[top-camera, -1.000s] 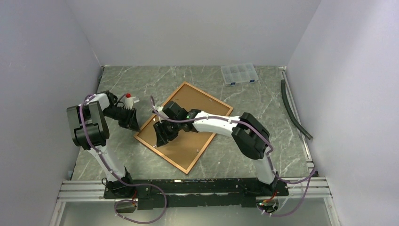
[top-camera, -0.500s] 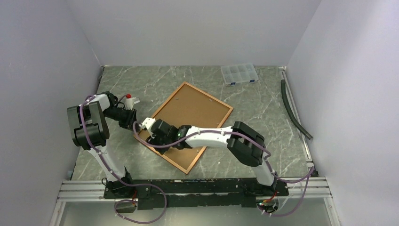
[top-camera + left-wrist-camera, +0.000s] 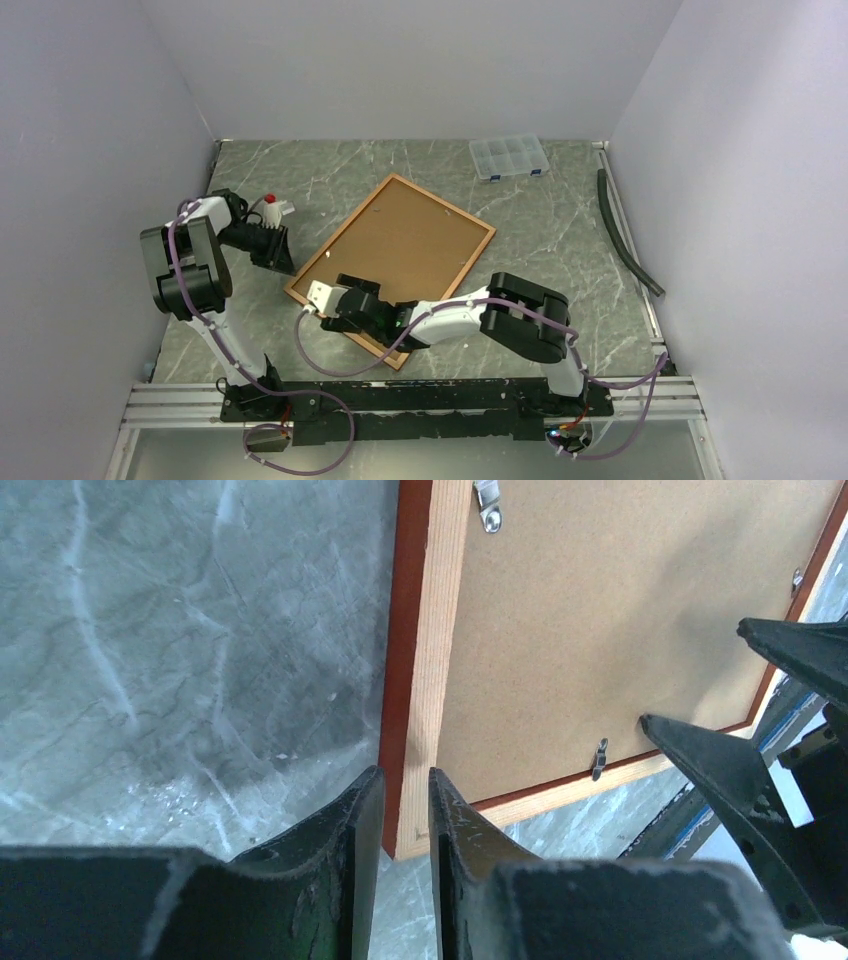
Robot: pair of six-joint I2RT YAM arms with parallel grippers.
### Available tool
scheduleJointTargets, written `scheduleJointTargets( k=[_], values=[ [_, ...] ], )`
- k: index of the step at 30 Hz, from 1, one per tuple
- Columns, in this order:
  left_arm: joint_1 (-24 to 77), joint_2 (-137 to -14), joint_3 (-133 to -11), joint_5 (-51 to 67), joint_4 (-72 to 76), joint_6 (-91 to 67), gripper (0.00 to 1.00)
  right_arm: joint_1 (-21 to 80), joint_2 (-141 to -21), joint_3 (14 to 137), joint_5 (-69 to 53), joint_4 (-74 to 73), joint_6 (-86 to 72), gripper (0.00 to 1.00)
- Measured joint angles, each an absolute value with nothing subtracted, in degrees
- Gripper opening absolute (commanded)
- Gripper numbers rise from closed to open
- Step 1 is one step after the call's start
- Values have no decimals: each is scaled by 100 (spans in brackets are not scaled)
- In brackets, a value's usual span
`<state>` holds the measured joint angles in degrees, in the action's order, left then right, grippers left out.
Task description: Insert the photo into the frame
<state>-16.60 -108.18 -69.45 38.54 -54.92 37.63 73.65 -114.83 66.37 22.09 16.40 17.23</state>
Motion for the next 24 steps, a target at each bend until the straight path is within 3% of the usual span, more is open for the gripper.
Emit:
scheduleJointTargets(
  k=[9,24],
  values=[
    [-1741,-10519,-7006,3870,-5516,3680,25,7373,-11345,6263,2130,2156,2512,71],
    [-1767,-10471,-6584,3913,-5513,3798,24,7507,-11166,6390,1590,2134,2453,70]
  ],
)
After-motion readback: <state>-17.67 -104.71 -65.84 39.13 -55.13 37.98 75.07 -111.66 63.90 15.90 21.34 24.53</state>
